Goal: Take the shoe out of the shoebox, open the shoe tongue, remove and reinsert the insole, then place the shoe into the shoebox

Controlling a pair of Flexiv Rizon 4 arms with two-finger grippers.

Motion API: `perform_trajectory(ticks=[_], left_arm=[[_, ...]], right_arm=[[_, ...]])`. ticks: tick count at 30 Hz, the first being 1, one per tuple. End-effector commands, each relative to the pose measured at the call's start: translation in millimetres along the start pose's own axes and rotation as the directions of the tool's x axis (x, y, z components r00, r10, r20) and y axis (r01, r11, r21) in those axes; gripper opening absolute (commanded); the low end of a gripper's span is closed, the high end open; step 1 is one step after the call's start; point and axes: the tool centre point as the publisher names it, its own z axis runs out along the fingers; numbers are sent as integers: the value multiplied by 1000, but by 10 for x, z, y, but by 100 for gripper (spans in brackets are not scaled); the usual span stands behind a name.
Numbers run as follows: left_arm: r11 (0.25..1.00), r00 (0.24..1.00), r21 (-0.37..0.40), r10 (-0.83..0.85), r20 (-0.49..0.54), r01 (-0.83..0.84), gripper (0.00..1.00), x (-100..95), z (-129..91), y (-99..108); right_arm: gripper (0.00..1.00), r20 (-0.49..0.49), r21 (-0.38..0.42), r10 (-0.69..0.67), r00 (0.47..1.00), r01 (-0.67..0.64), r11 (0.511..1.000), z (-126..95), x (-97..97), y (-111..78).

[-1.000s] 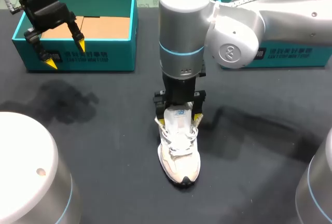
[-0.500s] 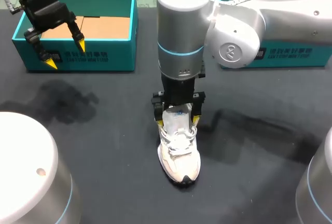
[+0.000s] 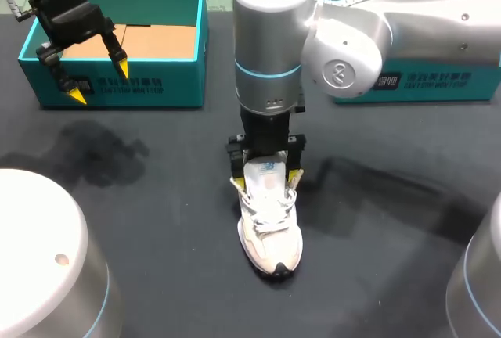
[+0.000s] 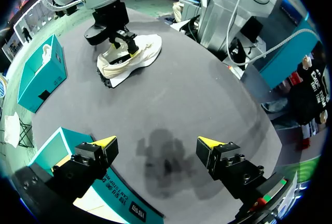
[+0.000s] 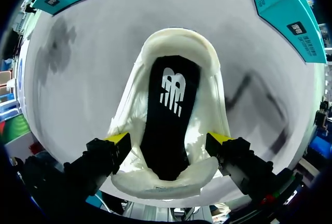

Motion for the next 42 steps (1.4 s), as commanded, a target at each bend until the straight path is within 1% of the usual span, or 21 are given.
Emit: perform_trajectory(ticks=[1, 7, 15, 20, 35, 42], left_arm=[[1000, 1000, -2, 0, 0, 0, 100, 5, -3, 1], [1000, 1000, -2, 0, 0, 0, 100, 5, -3, 1], [1000, 1000, -2, 0, 0, 0, 100, 5, -3, 1], [1000, 1000, -2, 0, 0, 0, 100, 5, -3, 1], [1000, 1000, -2, 0, 0, 0, 100, 5, -3, 1], [1000, 1000, -2, 0, 0, 0, 100, 5, -3, 1]], right_arm=[[100, 15, 6, 11, 1000, -11, 1000, -30, 44, 39], [100, 22, 25, 17, 1000, -18, 1000, -64, 69, 65], [100, 16, 35, 28, 999, -28, 999, -76, 37, 71], [100, 19, 44, 42, 999, -43, 998, -107, 30, -21], [100, 37, 51, 72, 997, -74, 996, -242, 64, -188], [100, 38, 52, 85, 996, -86, 995, -280, 38, -297]])
